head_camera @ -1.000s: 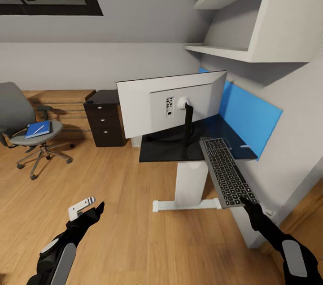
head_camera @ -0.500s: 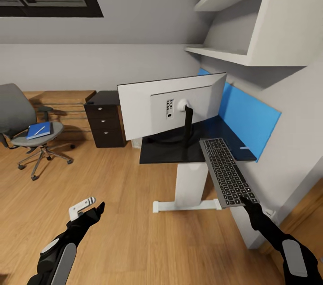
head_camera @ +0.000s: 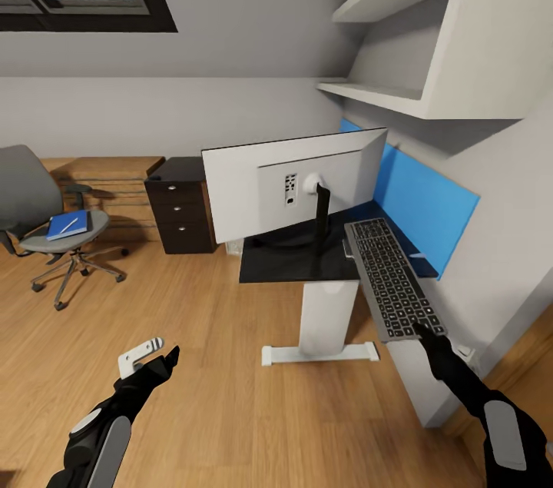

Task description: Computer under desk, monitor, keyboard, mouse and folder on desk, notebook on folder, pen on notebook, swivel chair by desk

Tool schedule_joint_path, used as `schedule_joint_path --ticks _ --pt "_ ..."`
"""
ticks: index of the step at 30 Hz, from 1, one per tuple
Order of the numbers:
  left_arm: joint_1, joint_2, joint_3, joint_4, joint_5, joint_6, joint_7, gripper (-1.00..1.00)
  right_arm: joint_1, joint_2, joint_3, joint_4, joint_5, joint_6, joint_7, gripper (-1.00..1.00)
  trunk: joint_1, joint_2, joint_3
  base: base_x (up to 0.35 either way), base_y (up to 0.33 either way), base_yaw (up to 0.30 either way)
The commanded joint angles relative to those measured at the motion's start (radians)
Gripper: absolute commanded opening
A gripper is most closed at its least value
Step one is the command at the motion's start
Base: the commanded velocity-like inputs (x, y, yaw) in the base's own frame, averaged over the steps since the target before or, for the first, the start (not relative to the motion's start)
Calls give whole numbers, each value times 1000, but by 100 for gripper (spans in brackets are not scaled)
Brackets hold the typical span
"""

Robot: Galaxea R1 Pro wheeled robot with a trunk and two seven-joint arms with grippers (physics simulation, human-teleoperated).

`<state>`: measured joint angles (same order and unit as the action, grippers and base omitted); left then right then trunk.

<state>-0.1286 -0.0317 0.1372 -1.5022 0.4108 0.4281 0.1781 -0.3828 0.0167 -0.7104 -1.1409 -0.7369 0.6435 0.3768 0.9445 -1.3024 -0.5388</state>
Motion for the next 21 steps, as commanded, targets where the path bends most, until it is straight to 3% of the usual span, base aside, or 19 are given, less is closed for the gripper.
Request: schedule_joint_path --ticks 1,6,7,8,9,13,16,18,21 --pt "-1 -1 1 -1 10 4 6 100 -1 7 -5 -9 -1 8 1 -100 0 -1 -1 0 0 0" --pt "-1 -1 1 0 10 3 6 100 32 38 -6 -84 -1 6 1 -100 0 -1 -1 -91 80 0" --pt "-1 -1 1 0 10 3 6 100 47 53 -6 -112 -1 6 1 -100 0 -1 -1 -212 186 0" --pt "0 -1 1 0 10 3 6 100 76 94 -6 -168 0 5 1 -100 0 -1 -1 -241 213 0" --pt "-1 -1 1 0 10 3 6 100 84 107 -6 -179 0 5 1 -100 0 -1 -1 -246 218 0" --pt "0 -1 1 1 11 4 6 100 107 137 -5 -193 -1 7 8 -100 0 -1 -1 -250 232 0" --pt "-1 -1 1 2 11 3 6 100 114 144 2 -168 1 6 9 -100 0 -1 -1 -213 274 0" --pt "0 -1 1 2 11 3 6 100 115 145 56 -138 18 5 10 -100 0 -1 -1 -186 291 0" --pt "0 -1 1 2 11 3 6 100 116 146 104 -109 55 4 10 -100 0 -1 -1 -177 296 0"
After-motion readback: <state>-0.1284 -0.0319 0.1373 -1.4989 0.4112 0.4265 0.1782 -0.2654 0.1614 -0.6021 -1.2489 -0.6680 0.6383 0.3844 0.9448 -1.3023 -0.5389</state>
